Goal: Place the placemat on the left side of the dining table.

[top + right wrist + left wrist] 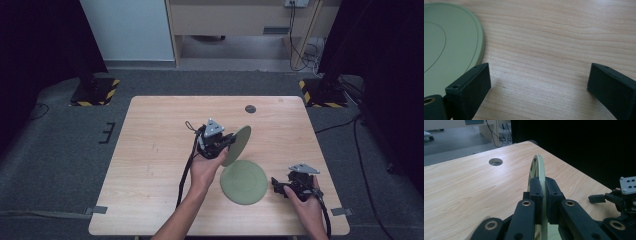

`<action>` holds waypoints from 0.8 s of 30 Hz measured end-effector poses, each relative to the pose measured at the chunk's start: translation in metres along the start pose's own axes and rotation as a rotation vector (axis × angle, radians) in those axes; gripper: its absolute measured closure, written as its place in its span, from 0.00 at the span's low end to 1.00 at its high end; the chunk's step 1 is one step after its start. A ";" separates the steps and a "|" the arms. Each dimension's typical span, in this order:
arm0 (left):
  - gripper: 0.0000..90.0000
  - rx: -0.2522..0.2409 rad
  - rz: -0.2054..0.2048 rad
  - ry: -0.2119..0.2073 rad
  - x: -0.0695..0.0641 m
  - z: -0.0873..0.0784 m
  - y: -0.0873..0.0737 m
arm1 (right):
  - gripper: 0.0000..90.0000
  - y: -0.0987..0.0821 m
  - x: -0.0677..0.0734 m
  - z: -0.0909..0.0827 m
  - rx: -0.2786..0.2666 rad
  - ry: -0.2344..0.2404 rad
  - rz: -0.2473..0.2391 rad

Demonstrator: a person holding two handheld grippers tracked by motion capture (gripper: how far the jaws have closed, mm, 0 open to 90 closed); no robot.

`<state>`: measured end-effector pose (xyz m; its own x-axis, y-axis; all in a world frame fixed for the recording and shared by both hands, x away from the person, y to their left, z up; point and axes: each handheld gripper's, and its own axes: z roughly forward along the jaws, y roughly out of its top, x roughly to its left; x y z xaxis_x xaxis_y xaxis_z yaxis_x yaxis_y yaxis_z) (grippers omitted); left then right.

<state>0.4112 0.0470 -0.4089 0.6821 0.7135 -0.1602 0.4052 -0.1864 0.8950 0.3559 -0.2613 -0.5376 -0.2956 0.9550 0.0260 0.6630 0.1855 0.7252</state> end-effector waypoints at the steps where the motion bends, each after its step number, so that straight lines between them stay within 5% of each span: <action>1: 0.95 0.001 0.000 0.003 0.001 0.000 0.000 | 0.06 0.000 0.000 0.000 0.004 -0.003 0.005; 24: 0.95 0.000 -0.015 0.068 0.025 -0.011 0.004 | 0.03 0.002 0.000 0.004 0.017 -0.035 -0.003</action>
<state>0.4230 0.0716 -0.4051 0.6334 0.7602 -0.1447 0.4147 -0.1755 0.8929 0.3595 -0.2597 -0.5387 -0.2740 0.9617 -0.0003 0.6739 0.1922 0.7133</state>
